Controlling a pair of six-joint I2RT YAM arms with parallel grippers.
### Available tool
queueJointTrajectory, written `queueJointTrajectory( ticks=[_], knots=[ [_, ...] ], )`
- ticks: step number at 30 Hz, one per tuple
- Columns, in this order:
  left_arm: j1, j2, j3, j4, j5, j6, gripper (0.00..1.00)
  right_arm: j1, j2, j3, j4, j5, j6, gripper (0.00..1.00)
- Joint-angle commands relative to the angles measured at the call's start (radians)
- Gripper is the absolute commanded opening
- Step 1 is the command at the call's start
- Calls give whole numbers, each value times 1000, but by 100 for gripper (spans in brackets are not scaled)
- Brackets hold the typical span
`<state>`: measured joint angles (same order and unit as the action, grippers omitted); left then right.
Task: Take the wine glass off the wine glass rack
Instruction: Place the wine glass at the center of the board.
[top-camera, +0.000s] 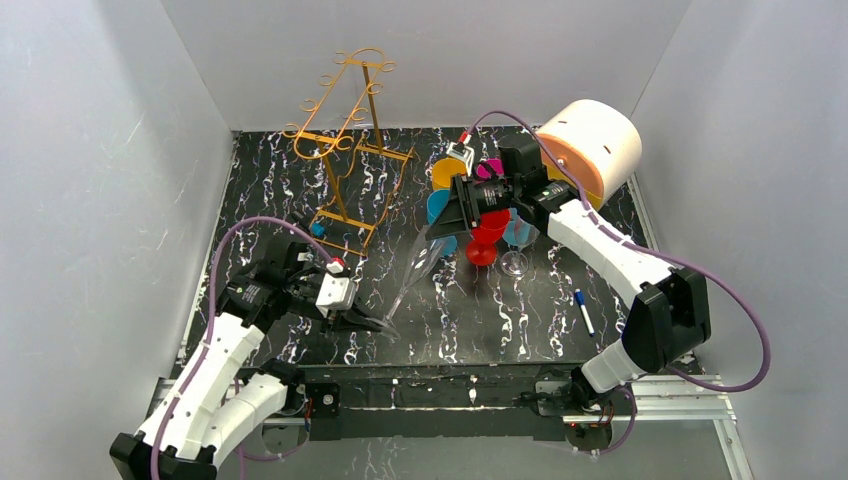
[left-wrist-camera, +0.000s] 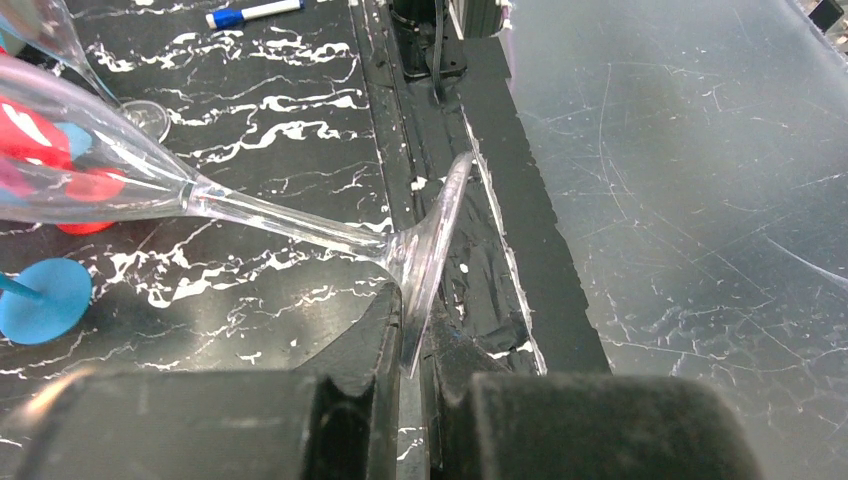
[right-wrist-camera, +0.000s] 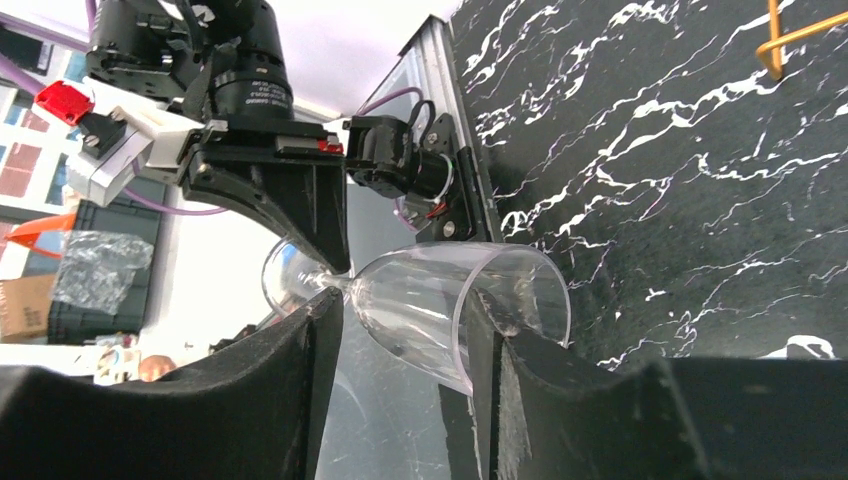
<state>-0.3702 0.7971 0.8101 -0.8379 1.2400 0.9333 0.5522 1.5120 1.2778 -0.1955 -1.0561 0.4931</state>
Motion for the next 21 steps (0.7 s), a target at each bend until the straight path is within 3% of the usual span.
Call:
queueJointTrajectory(
  ticks=[1, 12, 16, 21],
  knots=[
    [14, -2, 68, 99, 23, -3, 0, 45, -25, 36, -51, -44, 8, 58],
    [14, 10, 96, 18, -34, 38, 0, 15, -4, 7, 67, -143, 89, 54],
    [14, 33, 127, -114, -39, 174, 0, -25, -24, 23, -22, -7, 50, 60],
    [14, 48, 150, -144, -22, 185, 0, -109, -75, -51, 81, 19, 149, 64]
  ],
)
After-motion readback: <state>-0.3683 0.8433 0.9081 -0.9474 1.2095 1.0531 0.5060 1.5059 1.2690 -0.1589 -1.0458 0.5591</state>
